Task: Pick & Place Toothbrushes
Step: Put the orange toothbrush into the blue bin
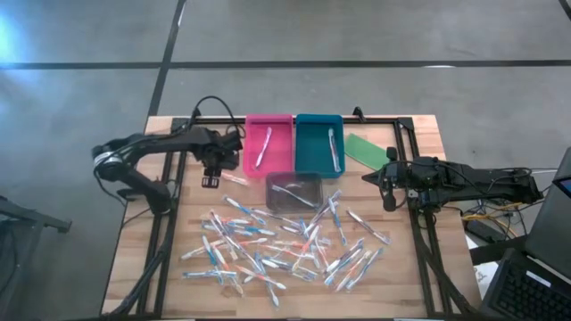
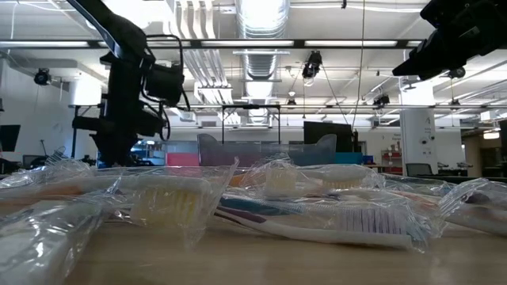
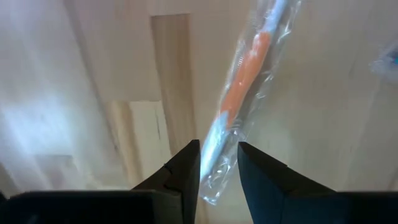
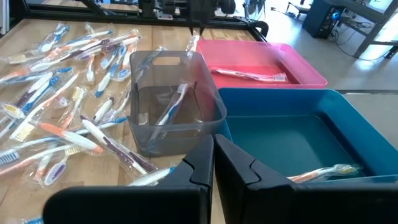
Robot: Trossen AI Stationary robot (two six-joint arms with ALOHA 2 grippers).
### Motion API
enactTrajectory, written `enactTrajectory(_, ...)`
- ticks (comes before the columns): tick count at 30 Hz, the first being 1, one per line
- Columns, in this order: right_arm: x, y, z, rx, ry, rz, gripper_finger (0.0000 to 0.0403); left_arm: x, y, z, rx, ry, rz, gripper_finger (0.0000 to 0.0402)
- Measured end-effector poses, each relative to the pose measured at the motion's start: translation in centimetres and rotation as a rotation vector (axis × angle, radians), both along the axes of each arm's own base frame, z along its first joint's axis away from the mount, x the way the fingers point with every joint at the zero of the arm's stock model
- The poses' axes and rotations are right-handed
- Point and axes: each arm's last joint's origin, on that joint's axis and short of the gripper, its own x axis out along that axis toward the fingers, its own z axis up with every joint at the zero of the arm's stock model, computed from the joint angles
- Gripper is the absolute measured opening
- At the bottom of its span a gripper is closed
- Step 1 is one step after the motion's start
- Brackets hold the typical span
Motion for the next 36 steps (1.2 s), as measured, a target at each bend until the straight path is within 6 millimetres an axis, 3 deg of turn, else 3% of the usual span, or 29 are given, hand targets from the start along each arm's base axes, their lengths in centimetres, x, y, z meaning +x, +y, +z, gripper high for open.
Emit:
enactTrajectory(14,0.0,0.0,0.0,0.0,0.0,0.0,0.0008,-0.6,-0.3,-3.0,-0.015,0.049,-0.082,0.0108)
enactTrajectory(25,0.0,0.0,0.0,0.0,0.0,0.0,0.0008,-0.8,-0.4,-3.3,-0.014,0.051,-0.13,0.0103)
enactTrajectory(36,0.0,0.0,0.0,0.0,0.0,0.0,0.0008,-0.7,-0.4,-3.2,-0.016,0.051,-0.151,0.0067)
